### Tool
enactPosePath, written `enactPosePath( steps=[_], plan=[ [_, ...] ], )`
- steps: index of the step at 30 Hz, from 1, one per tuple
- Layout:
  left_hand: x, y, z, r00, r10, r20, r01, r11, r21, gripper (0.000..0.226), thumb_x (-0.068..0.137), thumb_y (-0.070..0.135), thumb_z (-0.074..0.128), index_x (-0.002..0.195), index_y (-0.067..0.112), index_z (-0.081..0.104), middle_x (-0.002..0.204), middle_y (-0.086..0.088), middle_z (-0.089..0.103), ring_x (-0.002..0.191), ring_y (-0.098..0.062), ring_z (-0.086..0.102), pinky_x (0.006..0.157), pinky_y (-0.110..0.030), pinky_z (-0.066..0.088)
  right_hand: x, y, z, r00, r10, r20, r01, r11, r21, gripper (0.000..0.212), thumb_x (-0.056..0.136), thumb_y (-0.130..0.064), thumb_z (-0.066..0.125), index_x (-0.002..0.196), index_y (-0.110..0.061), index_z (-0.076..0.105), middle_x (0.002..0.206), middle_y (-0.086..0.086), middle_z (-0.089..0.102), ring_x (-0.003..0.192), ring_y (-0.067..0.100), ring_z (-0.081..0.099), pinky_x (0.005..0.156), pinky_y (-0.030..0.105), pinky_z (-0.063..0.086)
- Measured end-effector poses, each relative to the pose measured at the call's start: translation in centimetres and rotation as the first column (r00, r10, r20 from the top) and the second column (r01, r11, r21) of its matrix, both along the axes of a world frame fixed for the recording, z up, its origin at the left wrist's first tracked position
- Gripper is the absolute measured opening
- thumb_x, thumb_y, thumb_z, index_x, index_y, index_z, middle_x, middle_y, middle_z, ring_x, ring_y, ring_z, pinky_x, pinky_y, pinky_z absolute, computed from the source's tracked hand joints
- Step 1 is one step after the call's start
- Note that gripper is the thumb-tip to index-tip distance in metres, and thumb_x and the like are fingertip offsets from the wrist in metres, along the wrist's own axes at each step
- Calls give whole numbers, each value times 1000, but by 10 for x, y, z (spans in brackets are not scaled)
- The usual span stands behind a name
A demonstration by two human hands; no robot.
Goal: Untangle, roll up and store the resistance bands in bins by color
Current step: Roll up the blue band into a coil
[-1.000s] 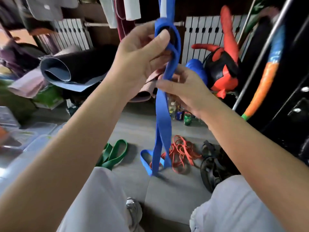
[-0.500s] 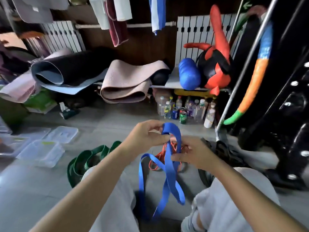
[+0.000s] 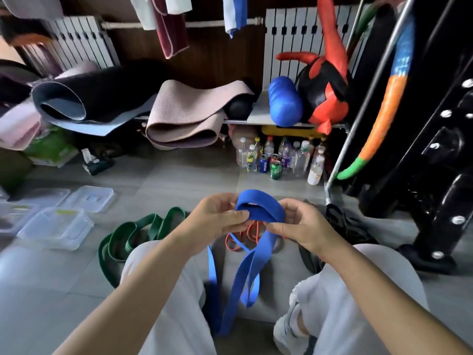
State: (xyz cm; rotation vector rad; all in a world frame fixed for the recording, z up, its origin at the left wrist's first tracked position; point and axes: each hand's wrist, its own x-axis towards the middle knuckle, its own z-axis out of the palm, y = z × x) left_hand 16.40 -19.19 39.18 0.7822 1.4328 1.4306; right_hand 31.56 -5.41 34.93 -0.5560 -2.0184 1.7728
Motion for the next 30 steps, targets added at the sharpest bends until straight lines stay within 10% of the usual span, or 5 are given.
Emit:
enactPosePath(
  steps=[5,9,15,25,30],
  plan=[
    [1,-17,-20,975,-17,-222,-15,990,-141,18,84,-9,59,87,8,62,65,6,65,60,-14,58,60,-22,54,3,-10,-14,987,40,157,-59,991,123,27,73,-14,79,96,-21,65,88,7,69,80,13,63,82,39,52],
    [0,-23,-22,991,82,-105,-92,992,-90,18,84,-11,57,87,6,63,69,-2,65,59,-14,61,62,-20,53,4,-11,-13,941,78,330,-156,964,215,31,67,-39,81,93,-31,66,92,1,73,92,21,68,90,46,51],
    [3,-27,-23,998,51,33,-50,998,-45,20,84,-9,57,94,7,64,86,-14,63,68,-15,64,68,-22,56,-1,-18,-13,917,177,357,-256,948,190,35,72,-17,81,99,-35,66,91,-16,69,88,-3,62,86,24,48],
    [4,-34,-24,992,41,122,-42,999,8,28,83,-16,51,93,6,64,77,-7,70,67,-15,68,66,-22,57,-4,-34,-33,978,139,156,-155,983,96,27,72,-16,79,91,-31,68,94,-6,73,91,10,68,88,29,51],
    [-3,-39,-43,958,-45,-282,-9,982,-187,28,80,-13,62,105,0,61,90,-18,67,72,-17,62,68,-23,55,3,-28,-41,991,93,97,-97,995,39,31,73,0,77,94,-20,66,89,-7,73,86,7,67,82,23,51]
  ],
)
